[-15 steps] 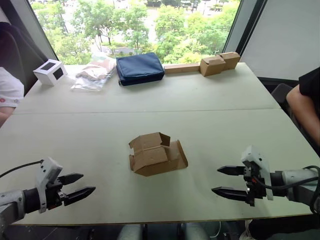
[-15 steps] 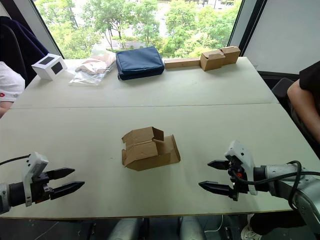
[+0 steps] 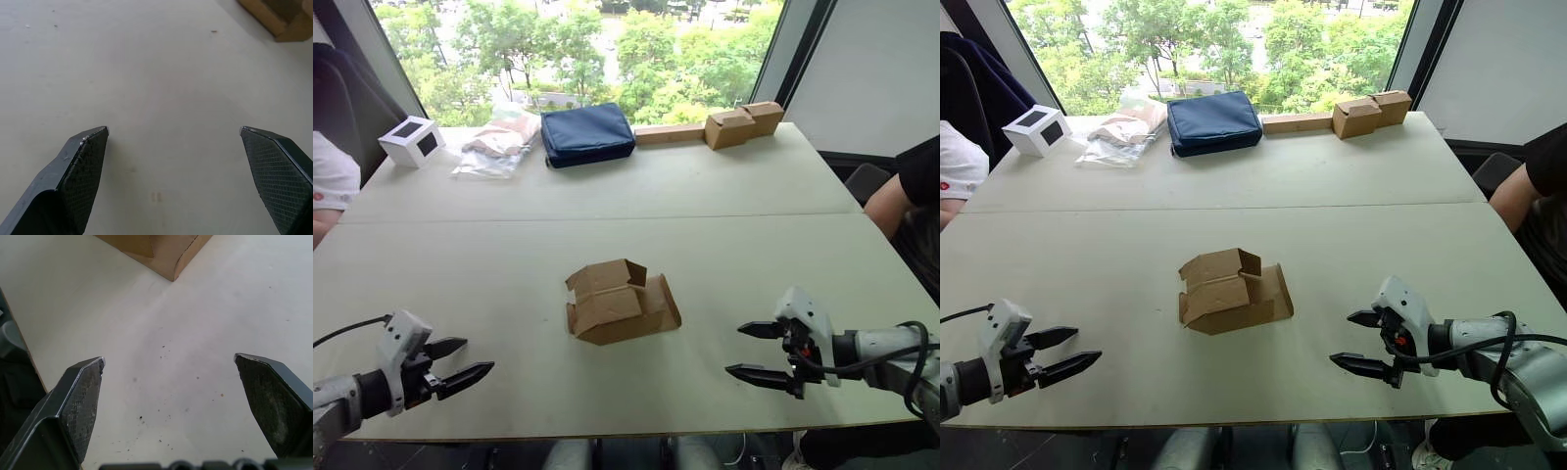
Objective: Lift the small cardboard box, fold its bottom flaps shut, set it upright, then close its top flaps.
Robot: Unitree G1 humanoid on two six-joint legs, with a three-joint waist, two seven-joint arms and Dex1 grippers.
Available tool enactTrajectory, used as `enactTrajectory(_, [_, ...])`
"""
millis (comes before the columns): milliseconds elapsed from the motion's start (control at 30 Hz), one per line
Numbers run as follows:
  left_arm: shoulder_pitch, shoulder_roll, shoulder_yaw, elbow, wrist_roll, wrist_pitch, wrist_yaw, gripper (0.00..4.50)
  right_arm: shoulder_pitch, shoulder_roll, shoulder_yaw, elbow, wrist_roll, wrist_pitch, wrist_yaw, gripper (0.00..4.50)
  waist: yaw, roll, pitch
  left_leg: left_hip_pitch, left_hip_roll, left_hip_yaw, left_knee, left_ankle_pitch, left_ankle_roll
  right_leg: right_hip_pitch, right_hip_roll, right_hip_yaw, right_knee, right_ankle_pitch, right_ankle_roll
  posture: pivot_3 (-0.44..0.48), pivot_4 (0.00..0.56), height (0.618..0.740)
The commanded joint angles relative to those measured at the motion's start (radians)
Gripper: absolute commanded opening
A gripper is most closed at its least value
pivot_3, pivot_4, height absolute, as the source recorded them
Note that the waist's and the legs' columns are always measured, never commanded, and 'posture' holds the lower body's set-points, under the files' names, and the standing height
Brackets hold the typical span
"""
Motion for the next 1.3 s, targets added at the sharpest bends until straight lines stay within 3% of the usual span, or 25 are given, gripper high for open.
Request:
enactTrajectory(33, [-0.010,-0.002,0.029,0.005,-0.013,-0.009,-0.009,4.41,-0.031,0.025,-0.012,0.003,0.027,-0.004,0.006,4.50,0.000,0.000,0.000,0.000,0.000,0.000,0.000,0.000,0.000,0.000,0.000,0.000,0.000,0.000,0.000,0.000,0.150,0.737])
enactTrajectory(233, [-0.052,0.010,0.000,0.044,0.096,-0.063,0.069,4.41,-0.078,-0.014,0.042,0.041,-0.049,-0.040,0.039,4.50,0.000,0.000,0.000,0.000,0.000,0.000,0.000,0.000,0.000,0.000,0.000,0.000,0.000,0.000,0.000,0.000,0.150,0.737])
enactTrajectory(533, [-0.075,0.060,-0.005,0.062,0.076,0.005,0.005,4.41,-0.071,0.001,0.019,0.003,-0.036,-0.007,0.011,4.50,0.001,0.000,0.000,0.000,0.000,0.000,0.000,0.000,0.000,0.000,0.000,0.000,0.001,0.000,0.000,0.000,0.150,0.737])
enactTrajectory(667, [-0.148,0.092,0.010,0.060,-0.092,0.222,-0.058,4.41,-0.112,0.024,-0.026,-0.015,0.007,0.008,-0.013,4.50,-0.001,0.000,0.000,0.000,0.000,0.000,0.000,0.000,0.000,0.000,0.000,0.000,0.001,0.000,0.000,0.000,0.150,0.737])
enactTrajectory(767, [-0.244,0.089,0.047,0.076,-0.326,0.443,-0.107,4.41,-0.204,0.078,-0.099,-0.082,0.212,0.117,-0.055,4.50,-0.001,0.000,0.000,0.000,0.000,0.000,0.001,0.000,0.000,-0.001,0.000,0.000,0.002,0.000,0.000,0.000,0.150,0.737])
enactTrajectory(833, [-0.303,0.084,0.012,0.109,-0.398,0.532,-0.128,4.41,-0.269,0.082,-0.096,-0.139,0.299,0.178,-0.085,4.50,-0.003,0.000,0.000,0.000,0.000,0.000,0.001,0.000,0.000,-0.001,0.000,0.000,0.003,0.000,0.001,0.000,0.150,0.737])
enactTrajectory(1067, [-0.515,-0.059,-0.142,0.206,-0.476,0.708,-0.043,4.41,-0.335,0.053,0.006,-0.297,0.309,0.219,-0.175,4.50,0.001,-0.001,0.000,0.000,-0.001,-0.001,0.001,0.000,0.000,-0.001,0.000,-0.001,0.004,0.002,0.004,0.000,0.150,0.737])
enactTrajectory(1300, [-0.673,-0.223,-0.156,0.291,-0.521,0.814,0.082,4.41,-0.278,0.009,0.019,-0.375,0.286,0.214,-0.225,4.50,-0.002,-0.003,-0.001,0.000,-0.002,-0.001,0.003,0.000,0.000,0.000,0.000,-0.001,0.005,0.002,0.004,0.000,0.150,0.737])
